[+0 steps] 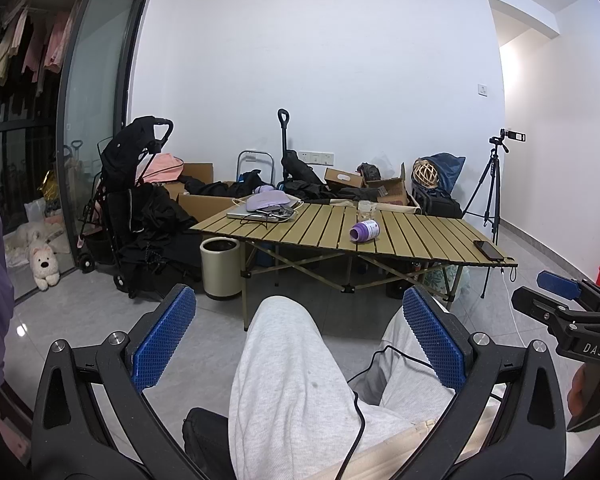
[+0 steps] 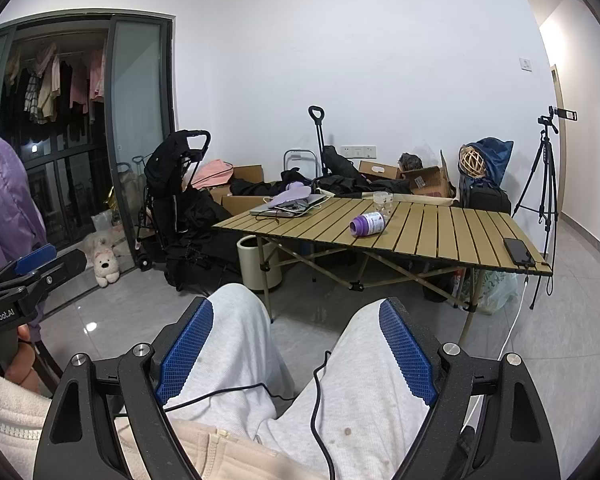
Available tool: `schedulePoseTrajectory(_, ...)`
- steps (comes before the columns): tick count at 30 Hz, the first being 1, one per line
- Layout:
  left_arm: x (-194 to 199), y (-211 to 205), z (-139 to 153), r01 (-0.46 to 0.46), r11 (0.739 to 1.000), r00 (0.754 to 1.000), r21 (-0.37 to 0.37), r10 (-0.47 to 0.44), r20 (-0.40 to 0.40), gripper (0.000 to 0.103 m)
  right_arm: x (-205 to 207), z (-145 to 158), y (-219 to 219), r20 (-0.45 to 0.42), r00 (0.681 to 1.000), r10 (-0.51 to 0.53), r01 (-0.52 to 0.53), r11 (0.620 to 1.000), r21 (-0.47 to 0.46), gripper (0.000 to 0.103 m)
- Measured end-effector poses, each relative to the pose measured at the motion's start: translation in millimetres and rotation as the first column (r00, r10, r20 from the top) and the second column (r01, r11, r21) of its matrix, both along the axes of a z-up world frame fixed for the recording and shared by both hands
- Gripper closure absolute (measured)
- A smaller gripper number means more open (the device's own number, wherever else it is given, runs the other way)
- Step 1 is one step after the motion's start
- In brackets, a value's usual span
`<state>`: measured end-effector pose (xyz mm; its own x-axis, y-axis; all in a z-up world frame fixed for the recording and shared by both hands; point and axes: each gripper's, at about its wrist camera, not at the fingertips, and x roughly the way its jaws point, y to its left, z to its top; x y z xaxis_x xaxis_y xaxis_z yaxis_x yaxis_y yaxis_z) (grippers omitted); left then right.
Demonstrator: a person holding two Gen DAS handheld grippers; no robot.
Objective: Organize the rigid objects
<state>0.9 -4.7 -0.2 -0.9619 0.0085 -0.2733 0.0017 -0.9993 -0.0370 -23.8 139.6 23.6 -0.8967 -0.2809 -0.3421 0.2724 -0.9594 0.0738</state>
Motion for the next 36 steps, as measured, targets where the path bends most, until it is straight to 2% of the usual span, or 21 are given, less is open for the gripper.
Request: schedulePoseTrajectory(36, -0.5, -1.6, 0.8, 0.006, 1.000, 1.000, 0.010, -0.007, 0.007, 0.000, -0.7, -1.7, -0.5, 0.008, 1.000, 0.005, -0.005, 1.000, 0.001, 0.014)
